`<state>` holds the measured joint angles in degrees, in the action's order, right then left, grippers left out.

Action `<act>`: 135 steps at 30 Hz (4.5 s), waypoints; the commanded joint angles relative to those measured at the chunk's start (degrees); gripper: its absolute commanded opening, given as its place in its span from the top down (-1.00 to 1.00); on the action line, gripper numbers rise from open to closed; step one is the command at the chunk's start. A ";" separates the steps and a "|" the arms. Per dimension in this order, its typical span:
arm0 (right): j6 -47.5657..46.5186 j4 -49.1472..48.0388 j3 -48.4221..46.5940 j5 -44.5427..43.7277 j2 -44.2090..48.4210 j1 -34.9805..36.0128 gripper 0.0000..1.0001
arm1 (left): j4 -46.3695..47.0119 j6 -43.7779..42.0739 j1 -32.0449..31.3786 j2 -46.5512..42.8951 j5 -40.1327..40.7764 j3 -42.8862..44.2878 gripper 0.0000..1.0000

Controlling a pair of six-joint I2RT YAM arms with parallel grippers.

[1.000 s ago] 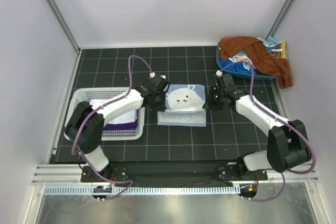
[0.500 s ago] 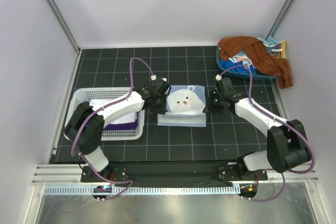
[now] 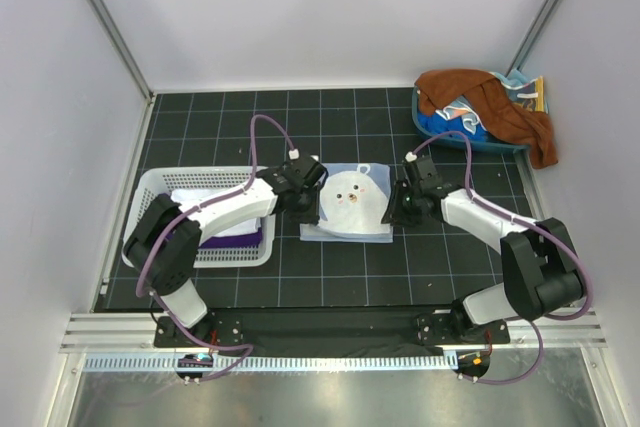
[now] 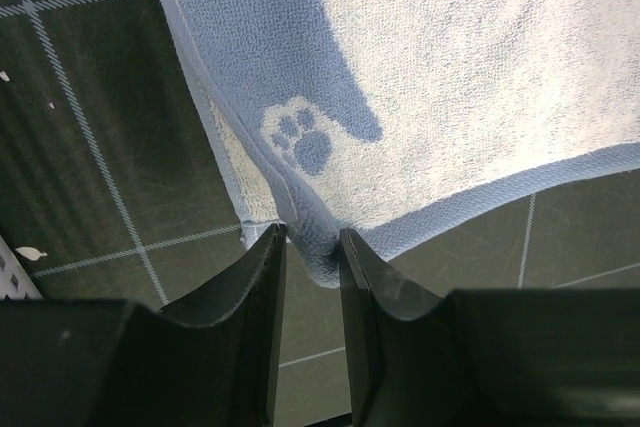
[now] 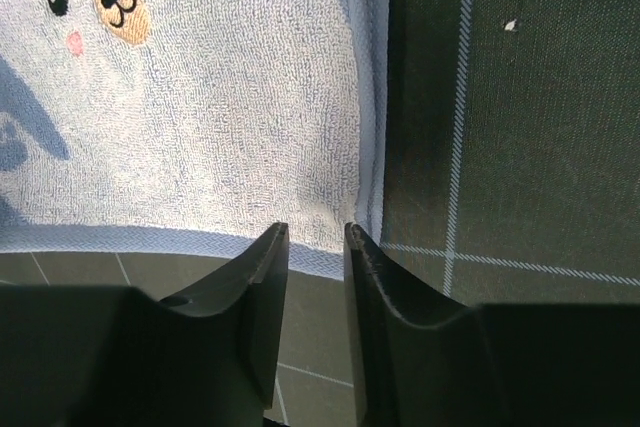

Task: Fold and stack the towels
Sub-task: Fold the towel

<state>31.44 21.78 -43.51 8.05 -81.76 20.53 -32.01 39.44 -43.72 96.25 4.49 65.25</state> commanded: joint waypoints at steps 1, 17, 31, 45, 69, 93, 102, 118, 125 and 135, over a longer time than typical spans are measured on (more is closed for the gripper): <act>-0.33 -0.60 -1.58 -0.32 2.39 0.38 0.27 | -0.42 0.46 -0.31 -3.51 1.31 0.66 0.37; 1.69 -0.68 -4.13 -2.78 2.75 1.70 0.23 | -0.61 0.55 -0.31 -5.29 3.15 4.00 0.39; 6.18 -8.07 5.36 -6.73 -1.57 3.37 0.30 | 5.99 1.87 -1.27 7.55 4.47 0.93 0.47; 5.91 1.85 8.35 -11.13 11.43 3.37 0.31 | 6.34 7.22 -10.23 6.33 6.67 -3.64 0.49; -0.50 -4.02 -17.13 -5.86 -5.24 2.76 0.33 | -4.90 -1.56 3.64 10.71 9.39 19.73 0.40; 4.24 -13.70 -12.48 -7.09 -18.79 -8.23 0.45 | -9.74 -9.38 8.66 32.16 8.26 38.89 0.44; 3.02 -8.96 -13.34 -9.70 -13.69 -8.23 0.38 | -10.62 -9.56 8.66 33.31 6.14 41.45 0.43; -6.29 -2.27 -23.99 -7.35 -18.52 -8.14 0.14 | -11.49 -11.85 9.62 21.88 9.49 39.87 0.14; -8.15 -0.60 -25.75 -7.44 -21.25 -8.06 0.05 | -10.45 -11.06 9.97 20.65 8.26 34.17 0.12; -8.68 1.25 -28.83 -11.22 -26.96 -7.53 0.05 | -6.40 -12.02 11.38 24.86 5.35 32.31 0.12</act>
<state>23.77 22.39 -69.95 -0.82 -107.98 12.69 -41.01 28.16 -33.15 119.66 10.96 97.27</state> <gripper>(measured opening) 0.475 0.439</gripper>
